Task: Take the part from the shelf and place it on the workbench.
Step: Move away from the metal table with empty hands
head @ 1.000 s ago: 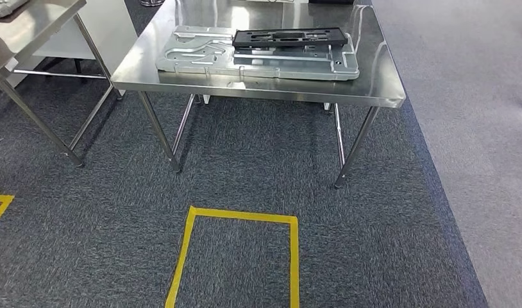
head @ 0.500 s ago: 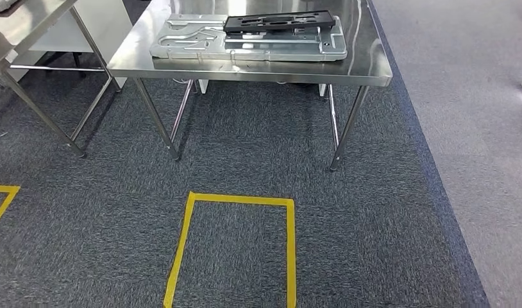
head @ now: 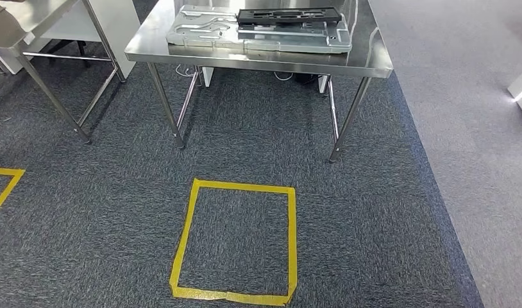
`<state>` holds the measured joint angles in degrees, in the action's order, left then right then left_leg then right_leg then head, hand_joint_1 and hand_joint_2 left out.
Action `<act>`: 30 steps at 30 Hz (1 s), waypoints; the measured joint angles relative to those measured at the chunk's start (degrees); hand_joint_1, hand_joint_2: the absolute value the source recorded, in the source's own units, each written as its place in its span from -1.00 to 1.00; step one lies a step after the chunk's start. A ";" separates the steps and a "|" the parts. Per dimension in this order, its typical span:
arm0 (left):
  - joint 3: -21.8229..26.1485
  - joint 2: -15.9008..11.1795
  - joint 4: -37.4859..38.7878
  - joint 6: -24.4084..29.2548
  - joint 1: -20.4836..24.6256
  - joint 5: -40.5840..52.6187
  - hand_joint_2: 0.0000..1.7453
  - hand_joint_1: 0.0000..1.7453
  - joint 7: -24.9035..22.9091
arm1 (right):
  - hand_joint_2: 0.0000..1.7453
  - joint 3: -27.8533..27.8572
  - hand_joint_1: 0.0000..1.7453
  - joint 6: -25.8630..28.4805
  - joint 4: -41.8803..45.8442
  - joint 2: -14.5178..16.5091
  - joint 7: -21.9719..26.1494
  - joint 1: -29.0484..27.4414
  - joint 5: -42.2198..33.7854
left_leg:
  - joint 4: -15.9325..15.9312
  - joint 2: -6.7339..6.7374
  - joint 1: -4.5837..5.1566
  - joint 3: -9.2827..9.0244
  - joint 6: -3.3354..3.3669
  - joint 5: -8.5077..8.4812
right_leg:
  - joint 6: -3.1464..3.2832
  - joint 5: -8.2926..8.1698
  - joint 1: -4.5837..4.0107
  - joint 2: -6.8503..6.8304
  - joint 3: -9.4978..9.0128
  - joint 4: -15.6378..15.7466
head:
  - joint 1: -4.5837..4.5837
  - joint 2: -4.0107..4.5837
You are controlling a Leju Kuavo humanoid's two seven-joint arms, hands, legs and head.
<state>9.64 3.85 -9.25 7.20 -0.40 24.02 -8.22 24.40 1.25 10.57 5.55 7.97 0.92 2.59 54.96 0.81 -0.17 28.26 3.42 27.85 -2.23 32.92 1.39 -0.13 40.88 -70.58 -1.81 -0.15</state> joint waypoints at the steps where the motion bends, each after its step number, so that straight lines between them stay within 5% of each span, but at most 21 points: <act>1: 0.03 0.00 0.00 0.01 -0.06 0.00 -1.00 -1.00 -0.01 | -1.00 -0.02 -1.00 0.00 -0.01 0.00 -0.01 -0.04 0.02 | 0.09 0.07 0.22 0.94 0.06 -0.69 | -0.03 1.03 -0.06 0.01 0.26 -3.09 | -0.01 0.00; 3: 0.12 0.01 0.00 -0.01 -0.12 0.00 -1.00 -1.00 -0.02 | -1.00 -0.03 -1.00 0.01 -0.02 0.00 -0.01 -0.10 0.04 | 0.44 0.14 0.68 2.93 0.06 -2.01 | 0.33 -0.75 -0.21 0.02 -1.89 -4.02 | -0.01 0.00; 5: 0.23 0.12 -0.01 -0.02 -0.07 -0.01 -1.00 -1.00 -0.02 | -1.00 -0.04 -1.00 0.68 0.01 -0.05 0.29 -0.03 0.25 | 1.03 0.14 1.03 4.85 -0.04 -3.21 | 1.38 -2.93 -0.72 0.01 -8.18 2.62 | -0.02 0.00; 7: 0.34 0.33 -0.02 0.13 -0.07 -0.05 -1.00 -1.00 -0.08 | -1.00 -0.15 -1.00 2.90 0.04 -0.12 1.15 0.14 0.83 | 1.70 0.15 1.30 6.03 -0.31 -4.08 | 2.48 -2.03 -1.40 -0.13 -14.71 11.41 | -0.01 0.00; 9: 0.43 0.46 -0.02 0.37 -0.15 -0.09 -1.00 -1.00 -0.15 | -1.00 -0.44 -1.00 5.68 0.05 -0.15 2.03 0.21 1.40 | 1.98 0.27 1.31 6.46 -0.82 -4.89 | 3.10 -1.15 -1.82 -0.28 -16.78 15.15 | 0.06 -0.01; 11: 0.48 0.46 -0.02 0.48 -0.20 -0.02 -1.00 -1.00 -0.11 | -1.00 -0.63 -1.00 6.30 -0.01 -0.01 2.18 0.22 1.45 | 2.23 0.15 1.21 6.86 -1.52 -5.01 | 3.72 -2.12 -1.63 -0.47 -16.08 15.52 | 0.13 -0.01; 12: 0.48 0.45 -0.02 0.48 -0.21 0.05 -1.00 -1.00 -0.07 | -1.00 -0.64 -1.00 5.51 -0.04 0.04 1.99 0.24 1.35 | 3.29 -0.05 1.12 7.36 -1.93 -3.57 | 4.14 -2.75 -1.42 -0.58 -15.58 15.72 | 0.13 -0.01; 15: 0.52 0.43 -0.02 -0.06 -0.26 0.16 -1.00 -1.00 0.25 | -1.00 -0.64 -1.00 1.53 -0.06 0.00 1.21 0.16 0.68 | 12.28 -0.45 0.39 10.04 -3.16 4.51 | 4.70 -4.40 -1.12 -0.71 -13.46 15.84 | 0.08 0.00; 16: 0.55 0.42 -0.02 -0.44 -0.30 0.14 -1.00 -1.00 0.50 | -1.00 -0.63 -1.00 0.15 -0.07 -0.02 1.02 0.03 0.36 | 15.78 -0.45 0.08 10.70 -3.51 5.90 | 4.57 -4.85 -1.08 -0.73 -12.70 15.71 | 0.05 0.00; 18: 0.65 0.42 -0.02 -1.12 -0.43 0.09 -1.00 -1.00 1.06 | -1.00 -0.62 -1.00 -2.26 -0.08 -0.01 0.89 -0.26 -0.11 | 18.61 -0.45 -0.47 9.98 -4.10 4.82 | 4.07 -5.59 -0.87 -0.58 -11.17 15.18 | 0.07 0.00; 20: 0.73 0.41 -0.02 -1.50 -0.52 0.08 -1.00 -1.00 1.39 | -1.00 -0.60 -1.00 -3.81 -0.10 0.01 0.89 -0.36 -0.43 | 13.27 -1.05 -0.91 5.30 -4.36 1.89 | 3.46 -6.07 -0.53 -0.10 -9.95 14.39 | 0.06 0.00; 23: 0.84 0.35 -0.02 -1.70 -0.68 0.13 -1.00 -1.00 1.55 | -1.00 -0.54 -1.00 -4.54 -0.10 0.04 0.96 -0.07 -0.63 | 2.26 -3.65 -1.08 -1.96 -3.93 2.11 | 2.35 -6.72 -0.34 0.88 -8.57 13.17 | 0.07 0.00; 27: 0.87 0.38 -0.02 -1.41 -0.58 0.67 -1.00 -1.00 1.49 | -1.00 -0.45 -1.00 -3.55 -0.10 -0.10 0.96 -0.07 -0.24 | 0.45 -2.32 -0.96 -2.02 -2.44 2.49 | 0.78 -7.01 -0.27 1.80 -7.43 12.14 | 0.10 0.01; 30: 0.82 0.63 -0.02 -0.67 -0.55 1.37 -1.00 -1.00 1.22 | -1.00 -0.38 -1.00 -1.80 -0.11 -0.53 0.65 -0.18 0.34 | 0.24 -0.43 -0.78 -1.76 -1.25 2.05 | 0.32 -1.92 -0.11 0.77 -3.78 3.95 | 0.12 0.01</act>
<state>10.46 4.48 -9.27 6.53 -0.95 25.39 -7.01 24.02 -0.56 10.46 5.02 8.62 0.74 2.93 55.19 0.38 -0.95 26.50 2.17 29.90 -1.91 31.00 1.28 0.64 37.10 -66.63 -1.69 -0.15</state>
